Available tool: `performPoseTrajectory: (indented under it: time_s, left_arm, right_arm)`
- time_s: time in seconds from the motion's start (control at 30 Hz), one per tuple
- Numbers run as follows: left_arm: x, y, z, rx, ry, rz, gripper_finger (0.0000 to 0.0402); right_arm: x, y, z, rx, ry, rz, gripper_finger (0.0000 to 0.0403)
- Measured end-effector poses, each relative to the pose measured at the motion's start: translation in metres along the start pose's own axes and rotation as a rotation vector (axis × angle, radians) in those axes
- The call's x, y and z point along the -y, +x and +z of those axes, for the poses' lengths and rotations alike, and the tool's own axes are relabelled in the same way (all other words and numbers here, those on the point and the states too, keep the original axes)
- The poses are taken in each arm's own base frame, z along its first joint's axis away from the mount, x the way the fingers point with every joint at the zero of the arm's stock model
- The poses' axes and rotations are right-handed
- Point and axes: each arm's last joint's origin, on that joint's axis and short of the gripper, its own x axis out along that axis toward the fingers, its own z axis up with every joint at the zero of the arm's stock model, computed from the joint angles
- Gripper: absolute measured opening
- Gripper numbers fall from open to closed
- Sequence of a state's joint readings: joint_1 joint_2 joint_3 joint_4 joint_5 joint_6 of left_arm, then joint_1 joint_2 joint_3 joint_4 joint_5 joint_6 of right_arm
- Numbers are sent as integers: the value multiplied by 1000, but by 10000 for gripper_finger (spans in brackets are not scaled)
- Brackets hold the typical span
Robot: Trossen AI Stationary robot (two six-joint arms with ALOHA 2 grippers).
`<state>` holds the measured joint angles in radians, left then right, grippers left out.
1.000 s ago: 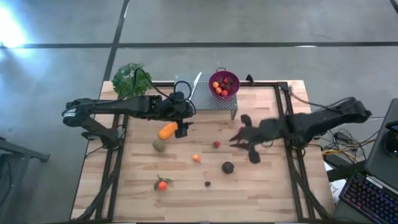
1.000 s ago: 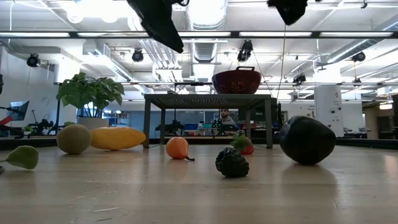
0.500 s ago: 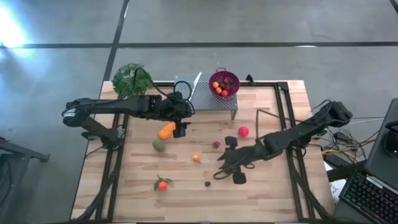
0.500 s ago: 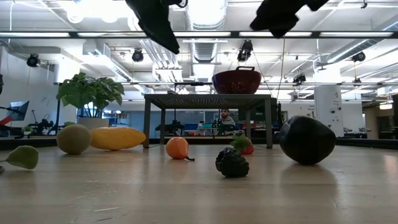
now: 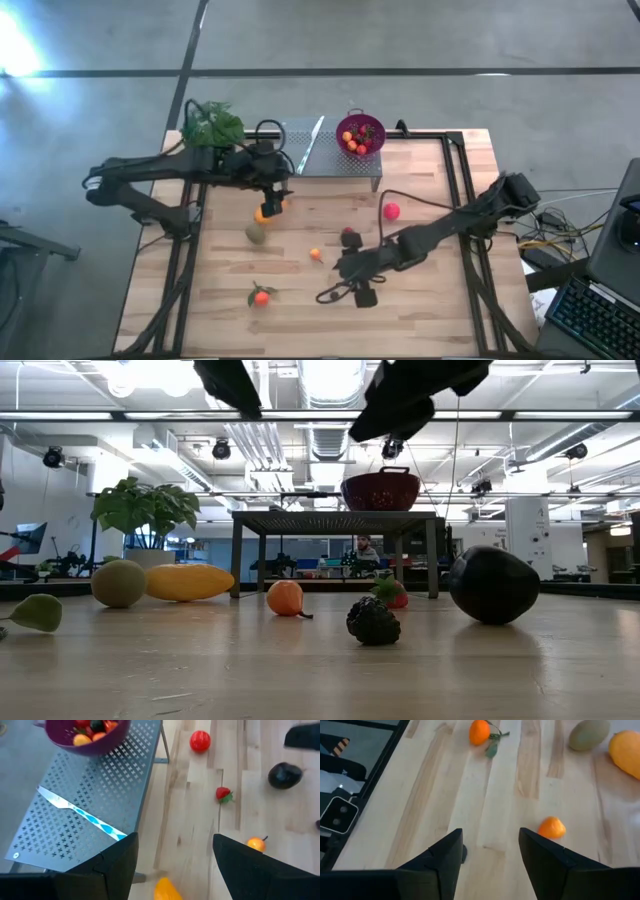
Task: Pick & Place Fruit
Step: Put the blackberry into the violet strainer bowl on the shelf
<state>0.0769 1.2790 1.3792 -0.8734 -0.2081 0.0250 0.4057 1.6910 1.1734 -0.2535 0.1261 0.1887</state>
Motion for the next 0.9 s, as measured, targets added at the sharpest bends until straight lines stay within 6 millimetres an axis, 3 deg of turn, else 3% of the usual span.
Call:
performPoseTrajectory:
  time_s: [0.47,0.9]
  left_arm:
    - [-10,-46,-10,105,-18,17,261]
    - [-12,-53,-13,111,-20,24,261]
  right_arm:
    - [-7,33,3,-26,14,31,169]
    - [-11,48,-10,-74,25,53,196]
